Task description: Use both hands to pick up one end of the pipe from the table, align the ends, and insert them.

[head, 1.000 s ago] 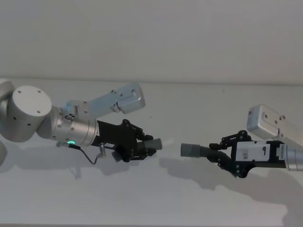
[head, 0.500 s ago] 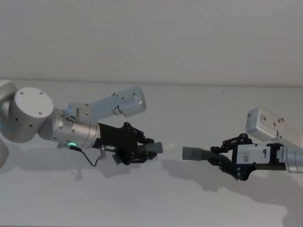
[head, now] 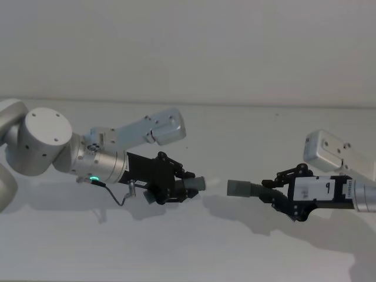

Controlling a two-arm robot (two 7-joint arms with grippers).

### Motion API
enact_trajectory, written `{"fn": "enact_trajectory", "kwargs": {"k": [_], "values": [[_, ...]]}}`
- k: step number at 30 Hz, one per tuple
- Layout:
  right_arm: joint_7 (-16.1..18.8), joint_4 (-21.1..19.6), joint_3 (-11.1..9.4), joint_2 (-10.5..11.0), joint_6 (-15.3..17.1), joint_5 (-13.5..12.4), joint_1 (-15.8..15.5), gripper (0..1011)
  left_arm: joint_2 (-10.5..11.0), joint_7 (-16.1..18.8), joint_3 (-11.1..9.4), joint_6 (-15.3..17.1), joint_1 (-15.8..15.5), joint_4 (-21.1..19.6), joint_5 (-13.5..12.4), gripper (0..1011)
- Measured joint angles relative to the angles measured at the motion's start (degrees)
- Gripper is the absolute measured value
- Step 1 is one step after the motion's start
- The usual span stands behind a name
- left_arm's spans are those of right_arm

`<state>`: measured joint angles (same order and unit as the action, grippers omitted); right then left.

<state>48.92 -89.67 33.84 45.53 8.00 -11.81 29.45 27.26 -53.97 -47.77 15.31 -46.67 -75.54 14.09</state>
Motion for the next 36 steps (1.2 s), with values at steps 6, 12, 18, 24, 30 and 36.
{"fn": "enact_trajectory", "kwargs": {"k": [6,12,18,24,30,36], "values": [[-0.1,0.6,0.4,-0.3,0.4,-0.2,0.5,274,-0.3,-0.1,-0.4,-0.4,-0.4,0.7,0.1,360],[-0.2,1.2,0.8,-0.5,0.7,-0.4,0.9,274,-0.6,-0.1,-0.8,-0.6,-0.9,1.3,0.2,360],[-0.2,1.5,1.1,-0.7,1.1,-0.6,1.3,274,-0.7,-0.2,-1.2,-0.8,-1.3,1.8,0.4,360],[-0.3,1.8,1.4,-0.8,1.3,-0.9,1.6,274,-0.8,-0.3,-1.5,-1.0,-1.6,2.2,0.6,360],[-0.3,2.0,1.7,-1.0,1.4,-1.1,1.9,274,-0.8,-0.4,-1.9,-1.3,-1.8,2.5,0.7,360],[-0.4,2.2,2.0,-1.1,1.5,-1.4,2.1,274,-0.8,-0.4,-2.3,-1.5,-2.1,2.8,0.9,360]]}}
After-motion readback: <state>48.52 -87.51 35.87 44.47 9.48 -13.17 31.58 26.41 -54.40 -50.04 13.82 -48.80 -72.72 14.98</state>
